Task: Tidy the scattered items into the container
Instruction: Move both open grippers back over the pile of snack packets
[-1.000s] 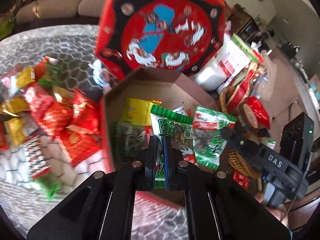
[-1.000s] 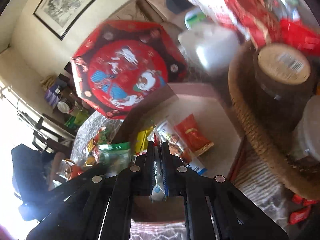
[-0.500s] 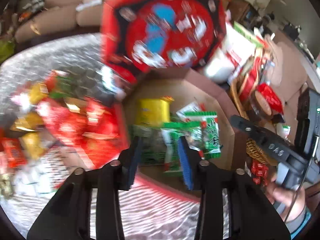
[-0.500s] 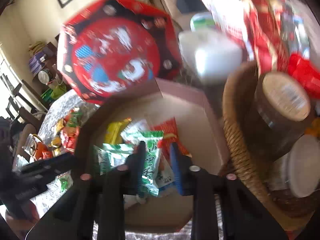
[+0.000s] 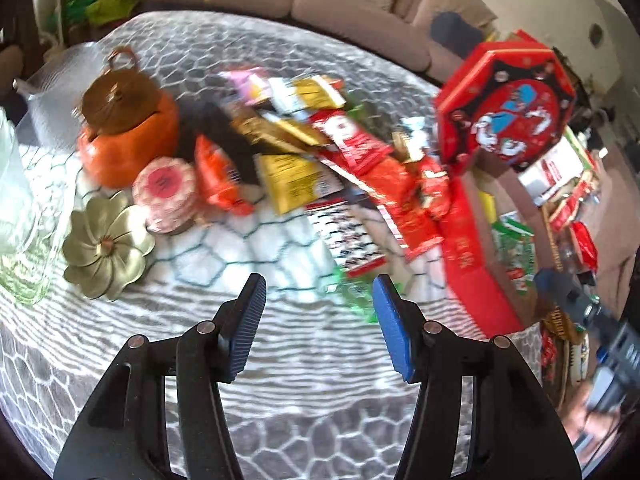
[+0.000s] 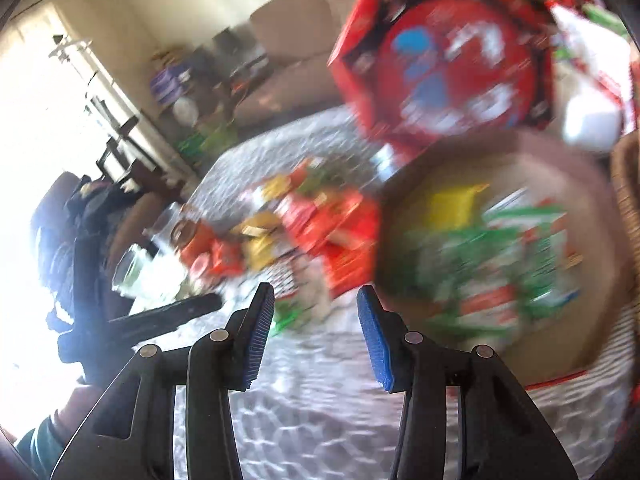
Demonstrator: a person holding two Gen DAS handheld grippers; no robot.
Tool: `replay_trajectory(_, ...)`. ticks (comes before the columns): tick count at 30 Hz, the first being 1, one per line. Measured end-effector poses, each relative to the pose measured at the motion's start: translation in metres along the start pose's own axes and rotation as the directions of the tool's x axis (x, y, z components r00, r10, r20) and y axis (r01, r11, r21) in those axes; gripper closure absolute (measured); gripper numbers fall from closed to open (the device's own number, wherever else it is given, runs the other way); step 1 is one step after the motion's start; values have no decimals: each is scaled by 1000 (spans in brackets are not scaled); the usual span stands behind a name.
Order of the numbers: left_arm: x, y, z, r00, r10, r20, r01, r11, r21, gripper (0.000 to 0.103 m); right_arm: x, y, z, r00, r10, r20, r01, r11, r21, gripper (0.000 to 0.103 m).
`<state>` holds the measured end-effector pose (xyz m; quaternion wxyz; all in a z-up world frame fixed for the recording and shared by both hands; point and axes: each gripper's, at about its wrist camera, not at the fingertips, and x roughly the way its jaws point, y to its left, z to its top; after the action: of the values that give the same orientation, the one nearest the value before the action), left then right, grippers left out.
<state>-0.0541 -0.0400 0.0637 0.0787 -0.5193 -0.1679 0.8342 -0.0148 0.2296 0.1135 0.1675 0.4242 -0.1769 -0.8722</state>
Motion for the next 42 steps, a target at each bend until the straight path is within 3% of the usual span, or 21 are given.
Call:
replay_trajectory(5,6,8,12,1000,-7,-3,7,1000,-2,45,52,31,-21,998,-53,-45,47,990,-132,58)
replay_trajectory(10,15,7,31,1000,-8,-5,8,1000,17,41,93,51,-31,990,-133,-49,109,936,-335,45)
replay_trajectory(13,26,6,37,1000,-12,-20,13,1000,24,41,112,59,-36,985,-160,-61,120,898,-422,45)
replay_trajectory(15,34,6,39,999,-16,-32,16,1000,23,41,121,61,-39,981,-183,-63,134,876,-463,51)
replay_trajectory(16,38,6,39,999,-19,-40,20,1000,21,41,126,60,-41,980,-188,-72,133,873,-470,64)
replay_trajectory(20,50,1,40,998,-25,-62,26,1000,17,40,118,49,-41,987,-136,-81,91,908,-408,81)
replay_trajectory(22,55,-6,40,997,-18,-69,20,999,30,37,103,34,-39,992,-49,-117,15,962,-273,81)
replay_trajectory(23,57,-9,40,997,-17,-71,20,999,36,34,95,25,-39,991,8,-130,-34,980,-197,92)
replay_trajectory(26,68,-23,40,996,12,-91,-7,998,57,29,74,2,-46,978,140,-153,-143,990,-12,95)
replay_trajectory(28,79,-31,39,993,38,-112,-32,998,61,30,64,-5,-52,977,142,-159,-140,990,19,95)
replay_trajectory(31,86,-43,37,989,115,-92,-106,990,95,28,49,-8,-54,988,71,-140,-76,996,-36,95)
replay_trajectory(36,86,-57,32,969,244,-26,-238,961,141,25,34,-20,-54,993,30,-115,-34,999,-37,84)
replay_trajectory(38,79,-53,33,977,212,-2,-210,971,115,25,31,-24,-51,994,23,-103,-27,999,-37,79)
replay_trajectory(40,71,-42,36,991,133,11,-133,990,43,25,31,-25,-42,996,26,-85,-29,999,-33,75)
replay_trajectory(42,66,-26,43,998,66,3,-66,997,-40,25,36,-23,-26,997,34,-77,-35,999,-19,61)
